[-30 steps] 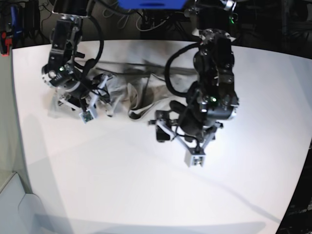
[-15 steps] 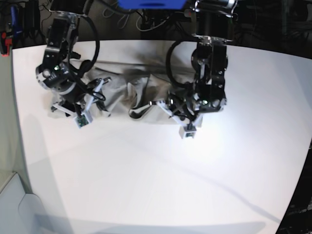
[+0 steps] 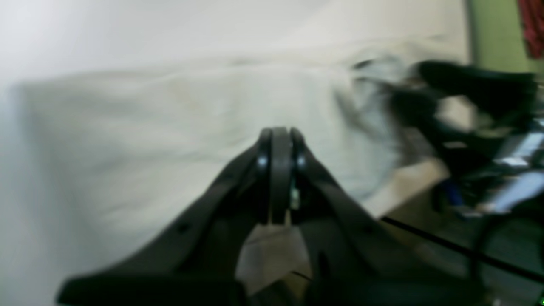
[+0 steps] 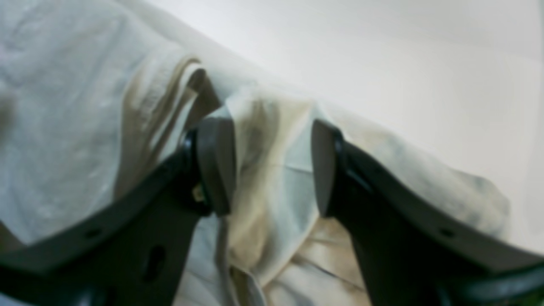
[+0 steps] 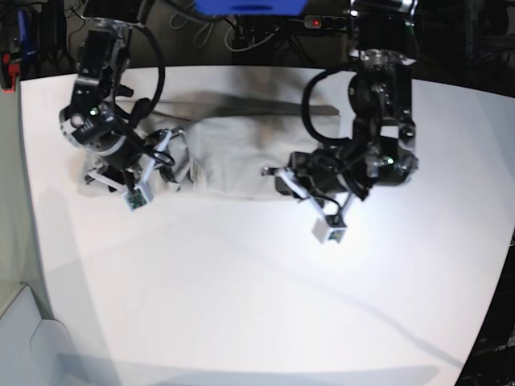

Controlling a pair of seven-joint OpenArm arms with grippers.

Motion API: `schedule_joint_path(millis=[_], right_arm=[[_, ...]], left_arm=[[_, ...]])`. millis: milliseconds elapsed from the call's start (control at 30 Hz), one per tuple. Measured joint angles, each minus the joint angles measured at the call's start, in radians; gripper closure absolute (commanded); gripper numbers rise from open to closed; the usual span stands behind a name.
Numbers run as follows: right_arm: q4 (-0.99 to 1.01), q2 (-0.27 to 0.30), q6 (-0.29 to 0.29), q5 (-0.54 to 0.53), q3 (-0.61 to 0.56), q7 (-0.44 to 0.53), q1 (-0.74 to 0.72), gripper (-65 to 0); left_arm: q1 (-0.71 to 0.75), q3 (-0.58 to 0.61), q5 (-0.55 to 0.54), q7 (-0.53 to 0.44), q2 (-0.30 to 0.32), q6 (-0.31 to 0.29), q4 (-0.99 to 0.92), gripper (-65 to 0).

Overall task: Layout the t-shirt on the table in an organized manner, then fold the t-shirt properly
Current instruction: 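Release the left gripper and press the folded bundle flat, then open both grippers and withdraw them from the folded shirt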

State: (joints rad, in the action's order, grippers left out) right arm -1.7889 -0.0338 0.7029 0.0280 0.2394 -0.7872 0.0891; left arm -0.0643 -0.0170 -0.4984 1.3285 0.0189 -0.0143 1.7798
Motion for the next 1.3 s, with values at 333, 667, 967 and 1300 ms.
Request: schedule_joint_path(millis=[333, 667, 967, 1300], right_arm=[[-0.111, -0.015, 0.000, -0.008, 0.186, -0.099, -0.041, -29.8], [-0.111, -0.022, 0.000, 0.002, 0.399, -0.534, -0.161, -29.7], [-0.111, -0.016, 0.000, -0.007, 0.380, -0.575, -0.161, -29.9], [-0.110, -0.019, 0.000, -0.008, 0.380, -0.616, -0.195, -43.1]], left_arm=[[0.040, -0.075, -0.002, -0.010, 0.097, 0.001, -0.114, 0.0], [0.056, -0.073, 0.000, -0.110, 0.098, 0.001, -0.148, 0.0], [0.056, -0.071, -0.004, -0.106, 0.097, 0.001, -0.147, 0.0], [0.089, -0.077, -0.008, -0.110, 0.097, 0.001, -0.139, 0.0]])
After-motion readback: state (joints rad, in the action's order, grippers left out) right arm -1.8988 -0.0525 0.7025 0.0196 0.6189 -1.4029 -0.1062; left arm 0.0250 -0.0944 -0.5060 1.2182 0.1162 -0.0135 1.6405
